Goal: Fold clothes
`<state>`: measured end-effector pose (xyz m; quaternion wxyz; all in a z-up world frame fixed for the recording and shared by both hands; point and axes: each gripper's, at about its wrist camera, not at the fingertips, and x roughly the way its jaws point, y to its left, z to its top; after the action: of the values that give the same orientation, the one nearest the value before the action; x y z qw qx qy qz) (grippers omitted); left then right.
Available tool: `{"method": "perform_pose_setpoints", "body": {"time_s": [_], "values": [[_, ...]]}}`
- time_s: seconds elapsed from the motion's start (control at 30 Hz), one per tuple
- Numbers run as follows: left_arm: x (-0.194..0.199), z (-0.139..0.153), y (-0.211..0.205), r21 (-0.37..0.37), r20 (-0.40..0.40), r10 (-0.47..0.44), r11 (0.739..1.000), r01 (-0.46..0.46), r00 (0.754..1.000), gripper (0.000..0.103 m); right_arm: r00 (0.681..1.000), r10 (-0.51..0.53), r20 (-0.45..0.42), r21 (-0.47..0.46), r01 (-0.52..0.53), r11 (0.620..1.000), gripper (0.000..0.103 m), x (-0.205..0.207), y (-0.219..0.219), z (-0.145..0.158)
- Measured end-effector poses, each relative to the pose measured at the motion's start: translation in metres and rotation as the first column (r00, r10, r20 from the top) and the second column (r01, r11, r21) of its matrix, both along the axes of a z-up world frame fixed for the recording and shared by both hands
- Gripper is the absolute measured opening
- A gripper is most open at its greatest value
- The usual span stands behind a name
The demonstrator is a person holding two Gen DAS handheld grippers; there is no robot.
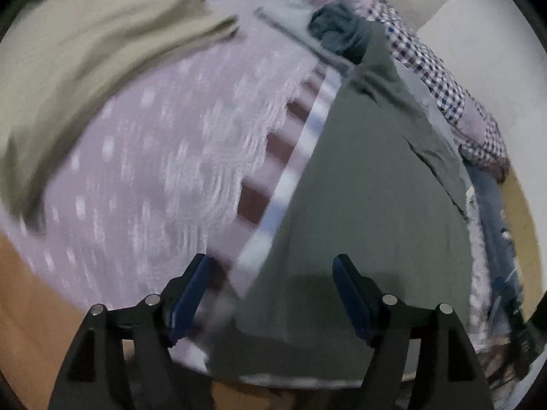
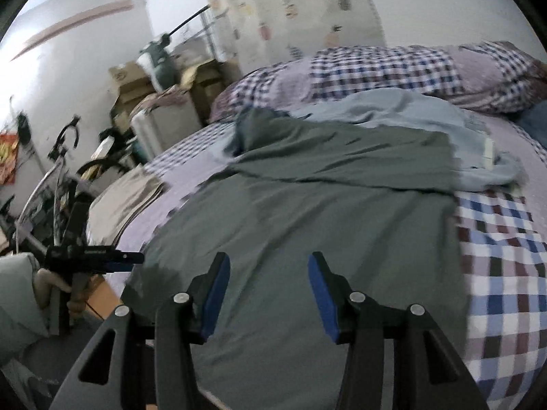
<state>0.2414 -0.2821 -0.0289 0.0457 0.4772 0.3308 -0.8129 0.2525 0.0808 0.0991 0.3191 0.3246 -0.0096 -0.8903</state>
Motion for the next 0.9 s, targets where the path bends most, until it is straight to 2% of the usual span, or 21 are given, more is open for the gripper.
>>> {"method": "perform_pose_setpoints", "body": {"time_s": [0.1,0.23,0.33,0.43,0.63,0.77,0.9], "values": [[0.015,-0.014,0.006,0.096,0.02,0.027,0.995,-0.029,0.999,0.078,0.999,0.052,-0.017,0.032,-0.051,0.998,0.051,0.013,-0.021,-0.003],[0.033,-0.027,0.016,0.226,0.021,0.06,0.972,-0.063,0.998,0.078,0.994,0.11,-0.028,0.072,-0.108,0.992,0.051,0.026,-0.047,-0.011],[0.039,-0.023,0.016,0.275,-0.045,0.073,0.96,-0.058,0.996,0.078,0.987,0.156,-0.033,0.112,-0.152,0.982,0.051,0.036,-0.066,-0.02],[0.047,-0.018,0.007,0.365,-0.133,0.117,0.929,-0.061,0.984,0.078,0.979,0.197,-0.045,0.161,-0.187,0.969,0.051,0.046,-0.087,-0.031],[0.05,-0.014,-0.001,0.499,-0.237,0.154,0.866,-0.016,0.959,0.078,0.941,0.329,-0.082,0.279,-0.295,0.914,0.053,0.073,-0.139,-0.06],[0.048,-0.011,-0.001,0.549,-0.282,0.151,0.836,0.03,0.947,0.078,0.901,0.419,-0.11,0.35,-0.359,0.865,0.054,0.093,-0.172,-0.082],[0.047,-0.015,-0.008,0.559,-0.257,0.155,0.829,0.016,0.954,0.078,0.868,0.487,-0.101,0.378,-0.419,0.826,0.054,0.109,-0.204,-0.103]]}}
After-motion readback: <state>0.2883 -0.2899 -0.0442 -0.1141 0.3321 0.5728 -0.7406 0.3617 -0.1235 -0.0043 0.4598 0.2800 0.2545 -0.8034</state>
